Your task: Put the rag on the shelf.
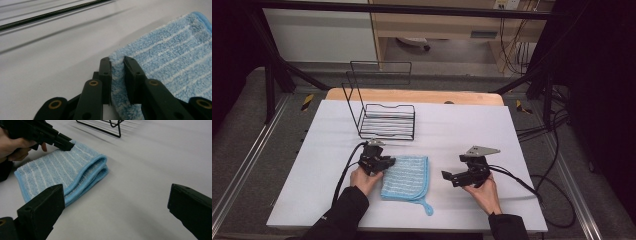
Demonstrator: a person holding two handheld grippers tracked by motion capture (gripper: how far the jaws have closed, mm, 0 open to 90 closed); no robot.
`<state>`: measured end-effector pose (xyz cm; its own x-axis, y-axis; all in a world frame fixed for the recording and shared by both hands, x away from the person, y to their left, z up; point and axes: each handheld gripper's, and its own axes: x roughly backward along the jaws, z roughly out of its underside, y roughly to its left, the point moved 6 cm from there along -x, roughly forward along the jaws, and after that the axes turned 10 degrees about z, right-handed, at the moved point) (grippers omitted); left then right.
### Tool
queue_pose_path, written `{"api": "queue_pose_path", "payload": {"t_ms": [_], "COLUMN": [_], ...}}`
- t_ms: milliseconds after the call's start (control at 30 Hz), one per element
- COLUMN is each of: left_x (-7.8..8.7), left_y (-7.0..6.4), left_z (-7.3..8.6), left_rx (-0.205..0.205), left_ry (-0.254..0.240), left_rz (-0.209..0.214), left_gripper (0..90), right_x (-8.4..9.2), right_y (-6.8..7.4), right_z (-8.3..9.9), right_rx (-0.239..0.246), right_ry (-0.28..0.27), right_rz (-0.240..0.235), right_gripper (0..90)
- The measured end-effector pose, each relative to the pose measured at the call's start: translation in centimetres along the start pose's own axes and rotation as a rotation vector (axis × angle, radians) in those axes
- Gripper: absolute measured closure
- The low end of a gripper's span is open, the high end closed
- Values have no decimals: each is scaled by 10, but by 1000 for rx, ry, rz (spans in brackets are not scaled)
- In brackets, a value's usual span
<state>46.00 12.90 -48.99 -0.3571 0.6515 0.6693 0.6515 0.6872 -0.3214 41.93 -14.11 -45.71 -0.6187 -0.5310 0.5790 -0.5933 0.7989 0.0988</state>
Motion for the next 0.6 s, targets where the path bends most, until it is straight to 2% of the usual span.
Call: {"api": "queue_pose_path", "payload": {"t_ms": [200,233,300,333,367,467,600], "left_x": [0,0,0,0,0,0,0], "left_y": [0,0,0,0,0,0,0], "left_z": [0,0,0,0,0,0,0], "left_rx": [-1,-2,-5,-6,-7,-11,-18], "left_ry": [0,0,0,0,0,0,-2], "left_rz": [1,0,0,0,0,1,1], "left_gripper": [766,766,767,767,766,766,766], "right_x": [-19,-31,-43,-43,-54,-66,-77], "right_y": [12,17,20,20,23,24,26], "right_z": [-15,-20,-21,-21,-22,-25,-26], "right_rx": [-16,-26,-26,-26,-27,-37,-39], "right_ry": [-11,-1,27,27,46,50,65], "right_rz": [9,10,22,22,35,44,51], "right_gripper": [24,41,48,48,53,62,118]}}
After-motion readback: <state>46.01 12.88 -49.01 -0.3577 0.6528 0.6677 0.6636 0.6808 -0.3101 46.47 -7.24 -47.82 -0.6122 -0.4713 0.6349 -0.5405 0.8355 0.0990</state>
